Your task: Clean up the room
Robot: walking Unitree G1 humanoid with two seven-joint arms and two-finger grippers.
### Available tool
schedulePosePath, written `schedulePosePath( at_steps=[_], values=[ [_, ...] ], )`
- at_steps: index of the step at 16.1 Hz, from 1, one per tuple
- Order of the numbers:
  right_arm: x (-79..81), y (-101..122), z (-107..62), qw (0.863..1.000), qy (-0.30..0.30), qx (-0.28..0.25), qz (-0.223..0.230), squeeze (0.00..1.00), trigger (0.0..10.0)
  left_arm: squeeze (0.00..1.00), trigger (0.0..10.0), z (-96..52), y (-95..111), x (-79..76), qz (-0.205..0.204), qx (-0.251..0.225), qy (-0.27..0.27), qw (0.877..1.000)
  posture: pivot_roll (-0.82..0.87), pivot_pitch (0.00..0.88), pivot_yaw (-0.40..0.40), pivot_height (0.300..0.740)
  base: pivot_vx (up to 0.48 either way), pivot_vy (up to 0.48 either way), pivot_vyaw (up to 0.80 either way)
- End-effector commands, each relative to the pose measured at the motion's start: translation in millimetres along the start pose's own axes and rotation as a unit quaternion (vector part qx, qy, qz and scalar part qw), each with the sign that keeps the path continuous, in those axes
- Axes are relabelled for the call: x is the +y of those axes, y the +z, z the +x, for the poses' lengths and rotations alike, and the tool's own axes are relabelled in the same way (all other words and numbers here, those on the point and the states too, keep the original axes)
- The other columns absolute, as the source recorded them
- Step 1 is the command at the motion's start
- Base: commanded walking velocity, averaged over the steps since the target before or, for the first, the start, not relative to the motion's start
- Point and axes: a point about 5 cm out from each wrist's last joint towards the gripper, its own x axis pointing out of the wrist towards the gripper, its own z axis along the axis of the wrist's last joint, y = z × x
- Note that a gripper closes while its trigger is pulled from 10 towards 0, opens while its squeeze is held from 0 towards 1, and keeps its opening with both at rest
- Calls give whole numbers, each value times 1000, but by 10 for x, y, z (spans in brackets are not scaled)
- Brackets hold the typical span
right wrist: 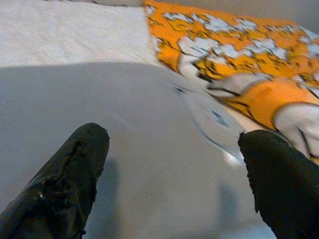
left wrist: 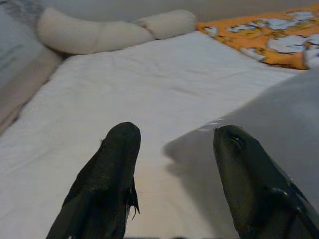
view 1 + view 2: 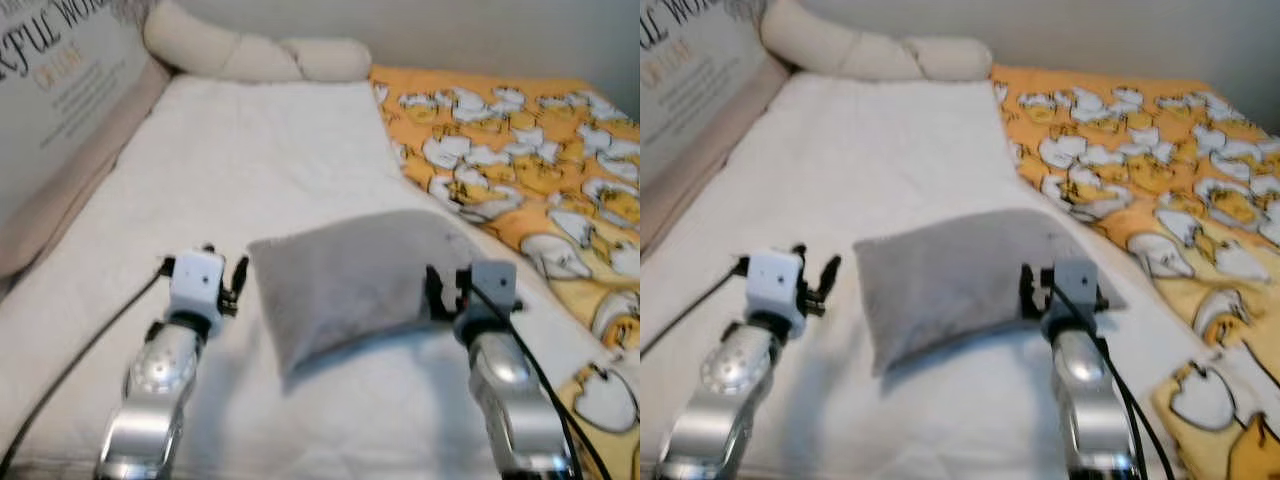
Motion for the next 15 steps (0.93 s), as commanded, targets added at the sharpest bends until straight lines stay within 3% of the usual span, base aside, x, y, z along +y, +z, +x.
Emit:
schedulePosePath(
  at_steps=[1,15],
  values=[
    [40,-17,-16,1000,6,4,3,0,10000,0,10000,-64,-81,14,1,16,2,1000,22,0,-29,740,0,0,0],
    [21,-15,12,1000,5,9,9,0,10000,0,10000,-33,-66,25,-2,15,8,1000,22,0,-31,740,0,0,0]
  ],
)
